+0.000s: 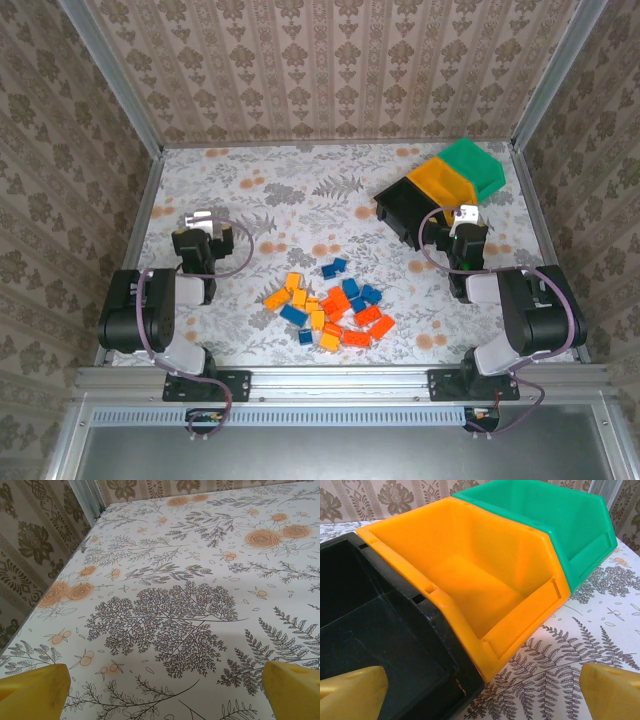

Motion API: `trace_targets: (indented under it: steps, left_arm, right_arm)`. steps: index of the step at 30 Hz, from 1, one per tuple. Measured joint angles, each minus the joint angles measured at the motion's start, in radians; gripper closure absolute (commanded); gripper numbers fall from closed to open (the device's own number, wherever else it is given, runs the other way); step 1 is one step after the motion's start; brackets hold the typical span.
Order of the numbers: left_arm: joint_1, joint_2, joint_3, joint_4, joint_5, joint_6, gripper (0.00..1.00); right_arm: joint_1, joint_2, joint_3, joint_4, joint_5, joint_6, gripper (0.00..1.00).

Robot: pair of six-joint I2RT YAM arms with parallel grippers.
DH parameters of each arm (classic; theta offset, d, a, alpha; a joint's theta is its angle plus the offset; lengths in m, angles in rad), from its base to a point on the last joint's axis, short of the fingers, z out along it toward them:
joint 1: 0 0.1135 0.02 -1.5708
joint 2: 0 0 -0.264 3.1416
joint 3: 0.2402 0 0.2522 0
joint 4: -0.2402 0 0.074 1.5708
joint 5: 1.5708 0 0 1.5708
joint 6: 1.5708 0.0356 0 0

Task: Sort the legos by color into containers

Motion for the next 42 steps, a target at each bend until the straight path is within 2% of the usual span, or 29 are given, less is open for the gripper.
trace_targets:
  steps: [42]
  left_arm:
    - [0.002,0.0,0.0,0.0,0.014,0.0,0.0]
  right_arm:
    - [0.0,0.0,0.0,0.0,0.0,0.0,0.0]
